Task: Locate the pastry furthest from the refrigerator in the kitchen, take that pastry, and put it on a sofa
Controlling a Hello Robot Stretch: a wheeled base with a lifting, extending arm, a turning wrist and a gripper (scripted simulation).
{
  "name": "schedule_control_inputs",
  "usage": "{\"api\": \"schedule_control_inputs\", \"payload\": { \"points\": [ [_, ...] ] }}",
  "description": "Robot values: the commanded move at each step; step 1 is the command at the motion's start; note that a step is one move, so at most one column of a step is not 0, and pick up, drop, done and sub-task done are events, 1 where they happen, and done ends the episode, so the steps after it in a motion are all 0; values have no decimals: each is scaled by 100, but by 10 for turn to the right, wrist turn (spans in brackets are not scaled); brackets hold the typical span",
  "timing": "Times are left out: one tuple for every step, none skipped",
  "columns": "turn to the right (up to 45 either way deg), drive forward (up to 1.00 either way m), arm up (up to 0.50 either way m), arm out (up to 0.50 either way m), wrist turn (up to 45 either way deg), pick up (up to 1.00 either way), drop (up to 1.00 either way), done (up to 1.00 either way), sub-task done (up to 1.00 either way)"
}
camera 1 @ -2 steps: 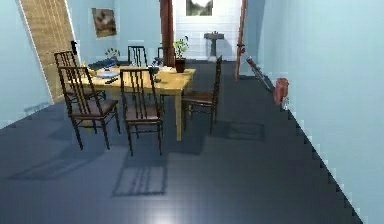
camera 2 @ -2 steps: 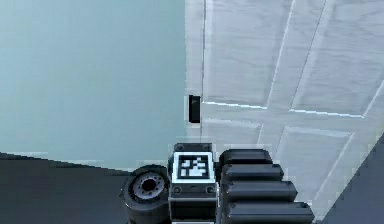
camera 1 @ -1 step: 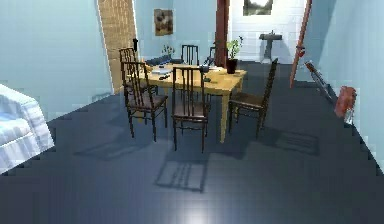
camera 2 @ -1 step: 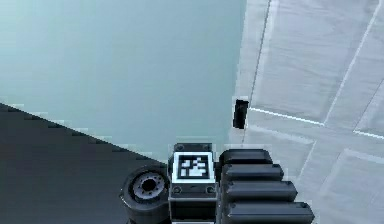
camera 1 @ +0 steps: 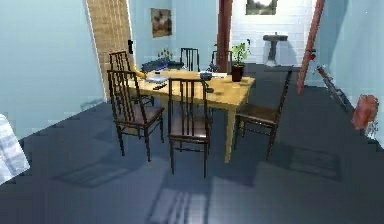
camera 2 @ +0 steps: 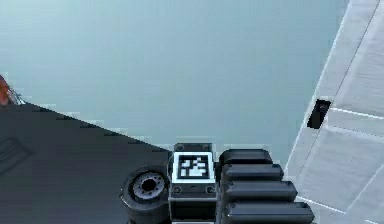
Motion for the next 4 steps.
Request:
{"api": "schedule_control_inputs", "payload": {
  "points": [
    [-450, 0, 0, 0, 0, 0, 0, 0, 0],
    [0, 100, 0, 0, 0, 0, 0, 0, 0],
    [-30, 0, 0, 0, 0, 0, 0, 0, 0],
    [0, 5, 0, 0, 0, 0, 0, 0, 0]
  ]
}}
